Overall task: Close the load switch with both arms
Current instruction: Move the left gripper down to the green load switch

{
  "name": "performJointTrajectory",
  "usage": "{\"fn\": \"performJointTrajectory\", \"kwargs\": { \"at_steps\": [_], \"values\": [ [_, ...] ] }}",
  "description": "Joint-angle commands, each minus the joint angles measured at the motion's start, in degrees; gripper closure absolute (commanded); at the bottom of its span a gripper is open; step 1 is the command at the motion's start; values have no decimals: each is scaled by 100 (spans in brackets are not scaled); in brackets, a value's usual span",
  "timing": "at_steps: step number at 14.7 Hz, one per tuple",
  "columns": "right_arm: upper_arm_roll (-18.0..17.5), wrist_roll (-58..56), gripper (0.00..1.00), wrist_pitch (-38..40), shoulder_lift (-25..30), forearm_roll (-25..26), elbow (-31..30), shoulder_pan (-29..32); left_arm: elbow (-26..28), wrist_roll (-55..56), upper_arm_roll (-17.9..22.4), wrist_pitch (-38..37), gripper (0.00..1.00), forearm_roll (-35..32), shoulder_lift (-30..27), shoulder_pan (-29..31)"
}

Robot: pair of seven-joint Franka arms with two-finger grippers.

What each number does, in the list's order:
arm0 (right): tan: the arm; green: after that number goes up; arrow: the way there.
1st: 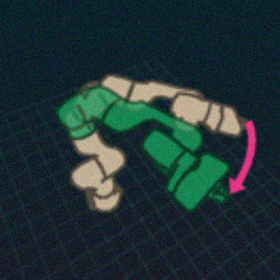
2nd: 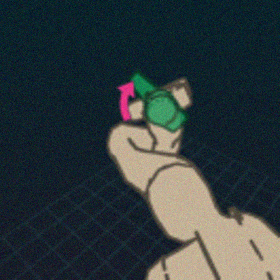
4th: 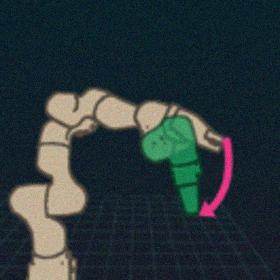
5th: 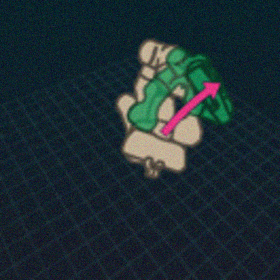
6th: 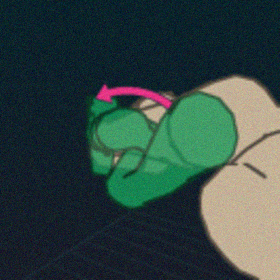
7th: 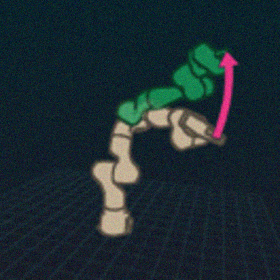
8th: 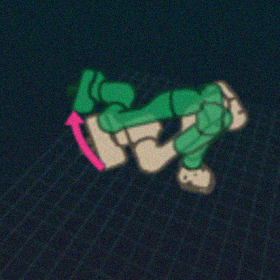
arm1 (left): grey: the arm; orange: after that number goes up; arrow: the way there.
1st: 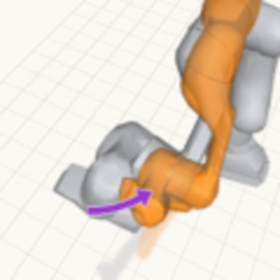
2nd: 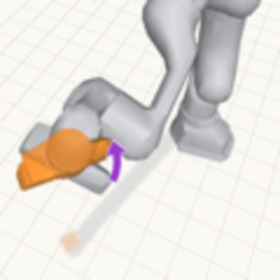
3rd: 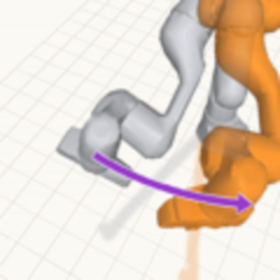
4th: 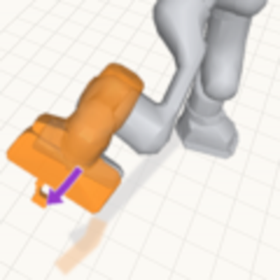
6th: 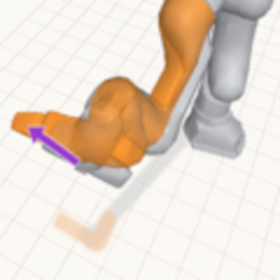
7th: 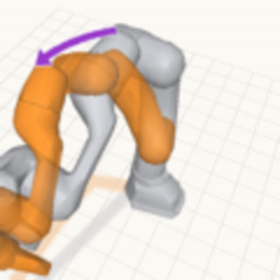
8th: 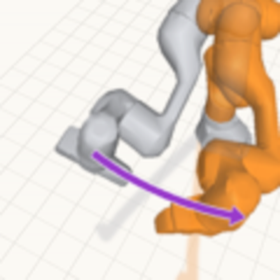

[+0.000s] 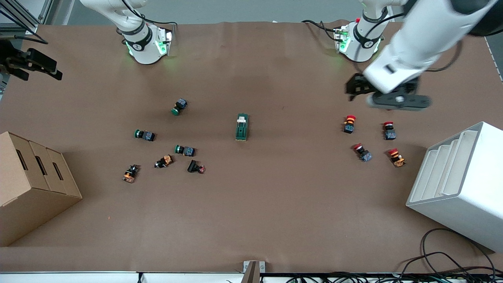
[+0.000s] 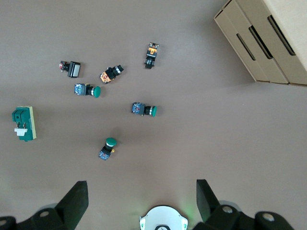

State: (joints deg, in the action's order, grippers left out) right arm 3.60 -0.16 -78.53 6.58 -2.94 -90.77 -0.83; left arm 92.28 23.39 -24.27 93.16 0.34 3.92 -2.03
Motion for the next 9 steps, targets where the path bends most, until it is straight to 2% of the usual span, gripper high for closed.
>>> {"fn": "performJointTrajectory", "kwargs": {
  "at_steps": [1,5,9],
  "values": [
    [10,-19,0,31,-95,-22,130,74,236,1217,-446,560,0,-78,310,-183],
    [1,16,0,-22,-376,31,121,39,983,2561,-464,1957,0,-139,636,-1069],
    [10,-62,0,-101,-1307,13,148,205,1178,4065,-464,2636,0,-1314,1391,-2071]
  ]
}}
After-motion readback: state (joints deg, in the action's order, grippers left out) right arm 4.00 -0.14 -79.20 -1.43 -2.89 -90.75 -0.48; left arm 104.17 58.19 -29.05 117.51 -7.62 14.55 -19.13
